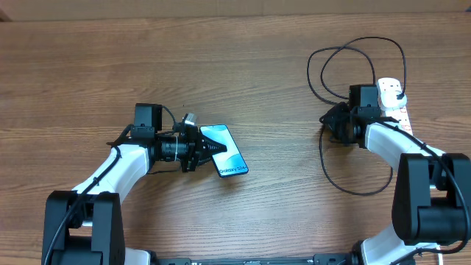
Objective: Plug charger to phone and switch on socket
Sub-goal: 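Move the right gripper to the black cable and grasp it, then pull the cable's USB-C plug toward the phone with the right gripper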
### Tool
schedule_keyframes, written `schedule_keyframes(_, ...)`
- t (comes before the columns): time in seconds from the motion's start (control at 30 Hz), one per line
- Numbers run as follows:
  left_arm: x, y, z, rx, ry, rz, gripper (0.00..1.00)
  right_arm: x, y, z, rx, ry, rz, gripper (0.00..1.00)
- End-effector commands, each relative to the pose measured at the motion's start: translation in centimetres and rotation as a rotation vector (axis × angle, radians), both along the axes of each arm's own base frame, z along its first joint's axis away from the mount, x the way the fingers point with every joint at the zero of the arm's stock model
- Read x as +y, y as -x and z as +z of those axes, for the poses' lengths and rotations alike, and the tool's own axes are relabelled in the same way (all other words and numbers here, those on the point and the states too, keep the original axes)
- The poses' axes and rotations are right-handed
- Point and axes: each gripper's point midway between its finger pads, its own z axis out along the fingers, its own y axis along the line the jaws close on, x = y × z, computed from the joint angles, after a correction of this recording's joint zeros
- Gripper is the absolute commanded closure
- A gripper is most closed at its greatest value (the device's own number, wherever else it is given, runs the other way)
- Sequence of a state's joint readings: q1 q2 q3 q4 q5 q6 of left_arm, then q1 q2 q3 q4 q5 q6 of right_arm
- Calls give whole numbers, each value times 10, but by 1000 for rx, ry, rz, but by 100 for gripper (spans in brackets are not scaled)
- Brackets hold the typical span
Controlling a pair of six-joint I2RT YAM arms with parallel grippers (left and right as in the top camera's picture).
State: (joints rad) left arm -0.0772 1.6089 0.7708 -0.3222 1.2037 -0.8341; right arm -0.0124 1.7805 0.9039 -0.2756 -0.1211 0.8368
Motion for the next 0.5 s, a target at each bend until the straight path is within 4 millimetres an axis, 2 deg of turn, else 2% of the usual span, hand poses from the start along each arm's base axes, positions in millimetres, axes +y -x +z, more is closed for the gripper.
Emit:
schedule_keyframes(0.0, -1, -2, 12, -36, 43, -18, 96, 13, -3, 6, -5, -66, 35, 96)
schedule_keyframes(0.13, -1, -2, 12, -35, 43, -18, 96, 25, 3, 21, -14, -113, 95, 96)
schedule_keyframes(0.27, -1, -2, 12, -35, 41, -17, 96, 36, 13, 47, -49, -78, 196, 96)
schedule_keyframes(0.37, -1, -3, 12, -39, 40, -16, 96, 56, 36, 63, -30, -51, 298, 96)
schedule_keyframes(0.47, -1, -2, 12, -38, 40, -16, 96, 70, 60, 59, 49, -22, 345, 96)
